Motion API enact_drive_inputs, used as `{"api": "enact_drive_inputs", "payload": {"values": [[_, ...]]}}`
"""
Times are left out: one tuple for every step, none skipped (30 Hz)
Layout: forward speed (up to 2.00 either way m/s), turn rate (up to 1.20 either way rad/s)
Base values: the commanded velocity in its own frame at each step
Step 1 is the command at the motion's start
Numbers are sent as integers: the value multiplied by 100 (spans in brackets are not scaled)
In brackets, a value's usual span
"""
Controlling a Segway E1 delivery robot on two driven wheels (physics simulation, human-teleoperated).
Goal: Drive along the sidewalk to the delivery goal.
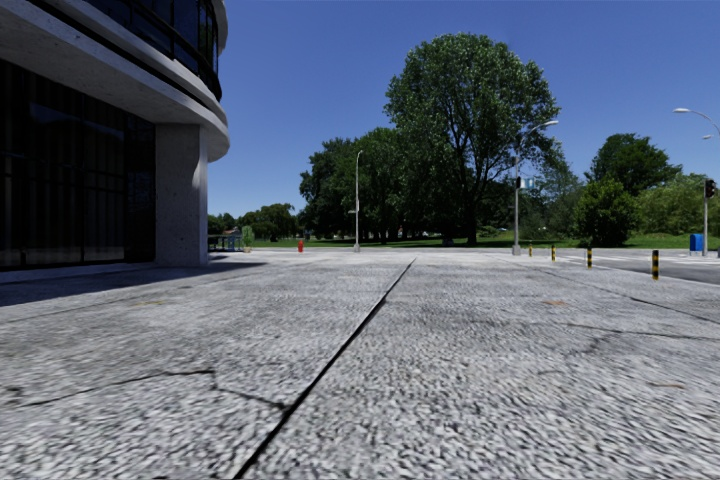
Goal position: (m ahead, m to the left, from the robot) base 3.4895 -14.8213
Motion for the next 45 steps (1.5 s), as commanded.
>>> {"api": "enact_drive_inputs", "payload": {"values": [[200, 0], [200, 0], [200, 0], [200, 0], [200, 0], [200, 0], [200, 0], [200, 0], [200, 0], [200, 0], [200, 0], [200, 0], [200, 0], [200, -2], [200, -6], [200, -6], [200, -13], [200, -20], [200, -25], [200, -25], [200, -30], [200, -31], [200, -31], [200, -31], [200, -32], [200, -32], [200, -32], [200, -32], [200, -32], [200, -32], [200, -32], [200, -32], [200, -32], [200, -32], [200, -32], [200, -32], [200, -29], [200, -15], [200, 0], [200, 0], [200, 0], [200, 0], [200, 0], [200, 0], [200, 0]]}}
